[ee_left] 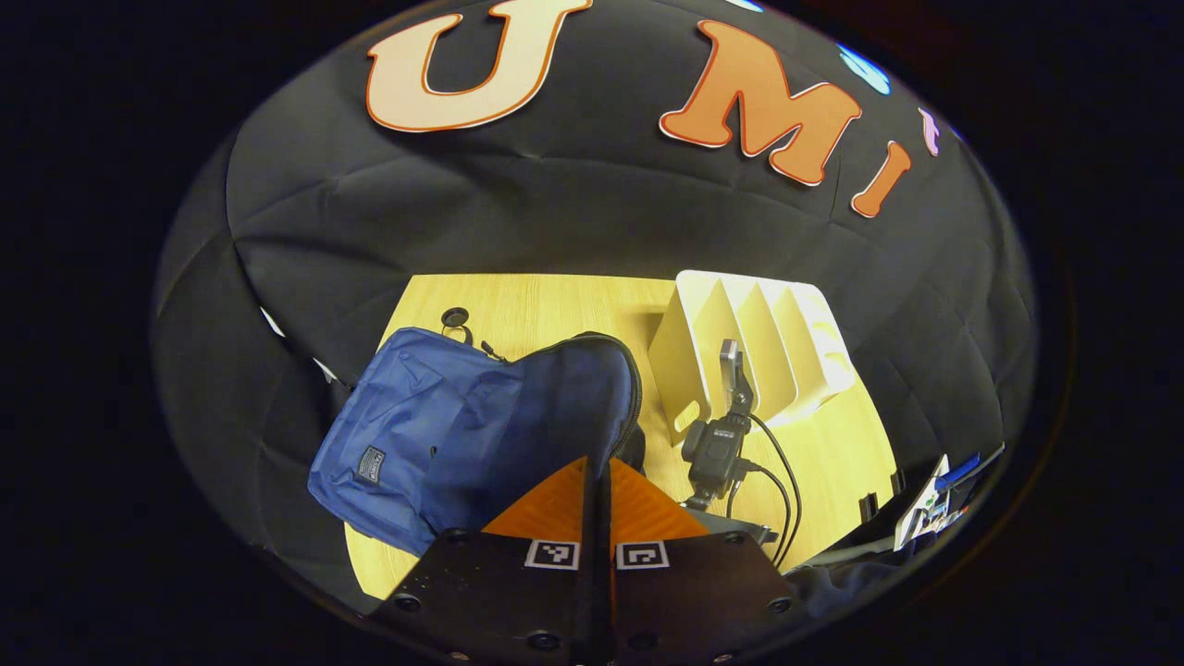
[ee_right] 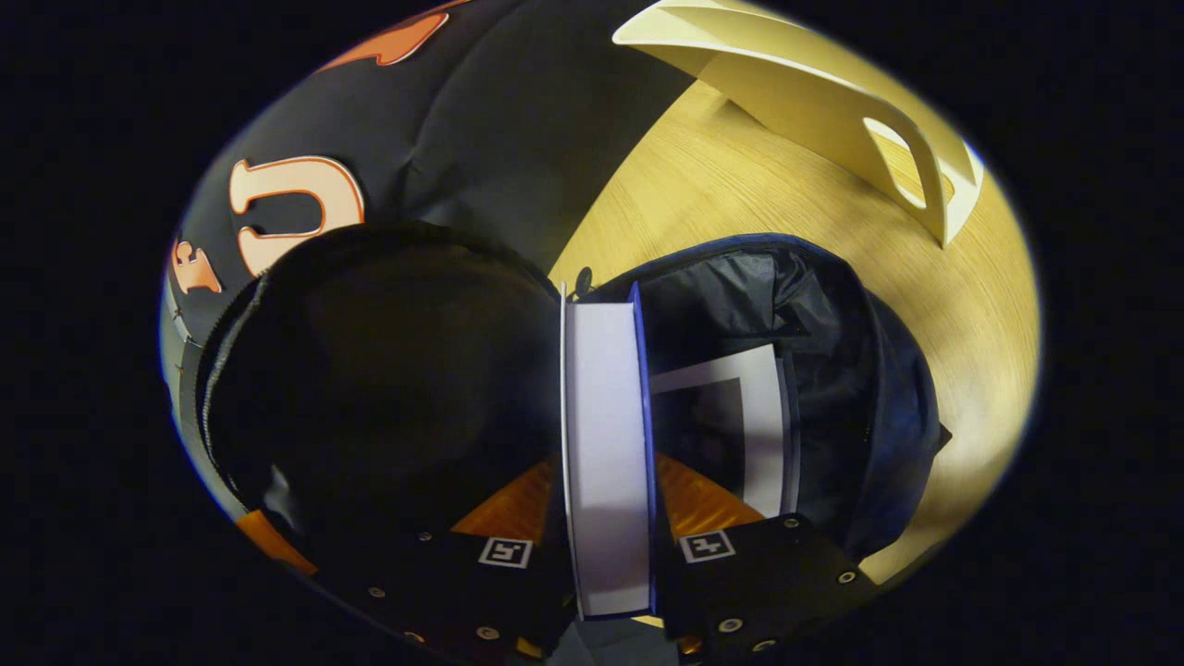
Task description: Open the schoolbag, grab two books from the bookshelf and put them into the schoolbag.
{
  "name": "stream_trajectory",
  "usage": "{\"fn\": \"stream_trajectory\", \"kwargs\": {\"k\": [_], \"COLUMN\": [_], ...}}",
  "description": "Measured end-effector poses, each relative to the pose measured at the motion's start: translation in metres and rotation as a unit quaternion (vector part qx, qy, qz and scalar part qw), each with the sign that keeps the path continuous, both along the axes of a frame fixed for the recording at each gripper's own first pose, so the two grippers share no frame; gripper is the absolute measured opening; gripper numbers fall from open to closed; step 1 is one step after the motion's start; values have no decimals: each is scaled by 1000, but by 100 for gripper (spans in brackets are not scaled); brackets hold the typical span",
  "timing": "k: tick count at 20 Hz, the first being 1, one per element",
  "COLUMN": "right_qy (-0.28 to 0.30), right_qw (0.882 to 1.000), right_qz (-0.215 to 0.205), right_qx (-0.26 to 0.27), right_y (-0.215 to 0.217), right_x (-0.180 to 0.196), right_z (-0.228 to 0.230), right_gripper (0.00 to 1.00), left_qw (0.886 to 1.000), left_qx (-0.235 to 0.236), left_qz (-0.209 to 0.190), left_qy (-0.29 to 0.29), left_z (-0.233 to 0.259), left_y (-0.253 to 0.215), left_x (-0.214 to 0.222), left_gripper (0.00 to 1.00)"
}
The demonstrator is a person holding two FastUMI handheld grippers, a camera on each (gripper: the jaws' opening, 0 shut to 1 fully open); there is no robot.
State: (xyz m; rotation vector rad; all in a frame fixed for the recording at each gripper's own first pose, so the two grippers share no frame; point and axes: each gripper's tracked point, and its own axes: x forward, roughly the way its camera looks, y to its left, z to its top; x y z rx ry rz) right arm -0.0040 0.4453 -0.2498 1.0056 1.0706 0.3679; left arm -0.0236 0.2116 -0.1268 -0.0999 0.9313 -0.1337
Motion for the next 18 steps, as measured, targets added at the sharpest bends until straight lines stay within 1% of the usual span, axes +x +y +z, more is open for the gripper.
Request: {"fn": "stream_trajectory", "kwargs": {"k": [1, 2, 4, 5, 6, 8, 10, 12, 14, 16, 18], "right_qy": [18, 33, 33, 28, 30, 29, 5, -21, -51, -88, -125], "right_qw": [1000, 999, 998, 998, 997, 996, 995, 991, 986, 978, 966], "right_qz": [7, 16, 36, 41, 46, 47, 43, 51, 48, 39, 29], "right_qx": [-7, -18, -46, -49, -58, -69, -88, -123, -152, -186, -223], "right_y": [-1, -3, -12, -16, -23, -42, -67, -103, -138, -171, -203], "right_x": [-4, -10, -19, -20, -24, -25, -17, -15, -14, -5, 2], "right_z": [-7, -9, -11, -6, -1, 9, 20, 27, 39, 54, 67], "right_gripper": [48, 57, 64, 68, 76, 85, 87, 87, 87, 87, 87], "left_qw": [1000, 1000, 1000, 1000, 1000, 1000, 1000, 999, 999, 1000, 1000], "left_qx": [0, -1, -2, -3, -4, -5, -6, -8, -5, 0, 6], "left_qz": [3, 7, 14, 15, 19, 24, 27, 30, 31, 29, 30], "left_qy": [-2, -3, -7, -8, -9, -11, -11, -8, -8, -6, -2], "left_z": [0, 1, 2, 4, 3, 3, 4, 2, -1, -5, -9], "left_y": [4, 7, 13, 15, 17, 19, 20, 17, 15, 12, 8], "left_x": [1, 0, 1, 2, 2, 3, 3, 2, 3, 2, 2], "left_gripper": [0, 0, 0, 1, 1, 0, 1, 1, 0, 0, 0]}}
